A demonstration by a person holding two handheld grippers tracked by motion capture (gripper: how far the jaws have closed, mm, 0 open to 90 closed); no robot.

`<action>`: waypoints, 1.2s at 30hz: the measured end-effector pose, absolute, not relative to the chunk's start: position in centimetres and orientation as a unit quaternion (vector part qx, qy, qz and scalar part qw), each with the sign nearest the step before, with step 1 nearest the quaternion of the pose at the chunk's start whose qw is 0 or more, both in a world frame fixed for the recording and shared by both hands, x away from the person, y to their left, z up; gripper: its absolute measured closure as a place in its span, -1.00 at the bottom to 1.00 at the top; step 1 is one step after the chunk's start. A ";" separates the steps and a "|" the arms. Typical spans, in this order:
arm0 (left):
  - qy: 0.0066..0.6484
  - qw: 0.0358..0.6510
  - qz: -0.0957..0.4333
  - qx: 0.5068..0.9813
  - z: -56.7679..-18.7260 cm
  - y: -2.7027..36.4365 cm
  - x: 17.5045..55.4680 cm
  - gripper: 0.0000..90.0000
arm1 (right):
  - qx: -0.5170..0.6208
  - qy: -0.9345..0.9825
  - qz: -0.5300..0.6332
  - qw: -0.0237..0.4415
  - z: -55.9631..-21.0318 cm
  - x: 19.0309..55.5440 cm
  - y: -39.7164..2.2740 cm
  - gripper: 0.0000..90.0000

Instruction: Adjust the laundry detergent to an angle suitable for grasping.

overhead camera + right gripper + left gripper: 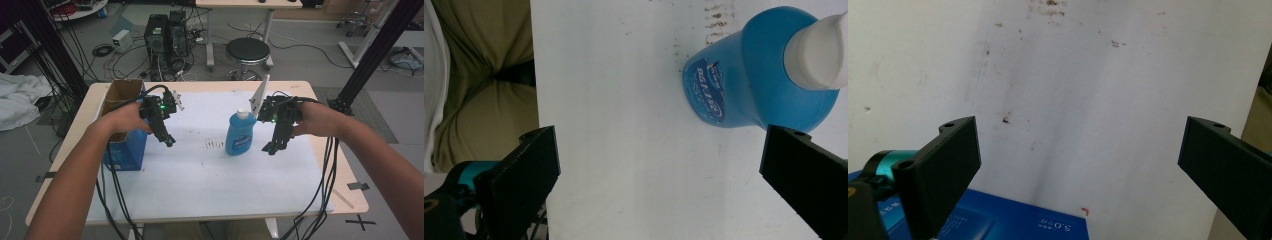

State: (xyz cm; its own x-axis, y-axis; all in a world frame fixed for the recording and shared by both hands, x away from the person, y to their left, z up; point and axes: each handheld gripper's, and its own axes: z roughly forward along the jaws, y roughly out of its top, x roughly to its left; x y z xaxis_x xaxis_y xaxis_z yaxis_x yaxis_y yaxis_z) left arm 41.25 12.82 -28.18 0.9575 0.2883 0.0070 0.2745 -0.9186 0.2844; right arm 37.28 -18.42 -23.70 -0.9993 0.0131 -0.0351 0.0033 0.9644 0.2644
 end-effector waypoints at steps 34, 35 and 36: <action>0.174 0.158 0.065 0.970 -28.0 12.7 41.4 -0.92 | -0.001 0.991 0.134 0.020 -23.9 37.0 -19.1 -0.96; 0.178 0.166 0.067 0.968 -28.1 12.7 41.5 -0.92 | -0.001 0.991 0.134 0.020 -23.9 37.0 -19.1 -0.96; 0.180 0.173 0.071 0.966 -28.1 12.7 41.6 -0.92 | 0.003 0.991 0.134 0.019 -23.9 37.0 -19.1 -0.96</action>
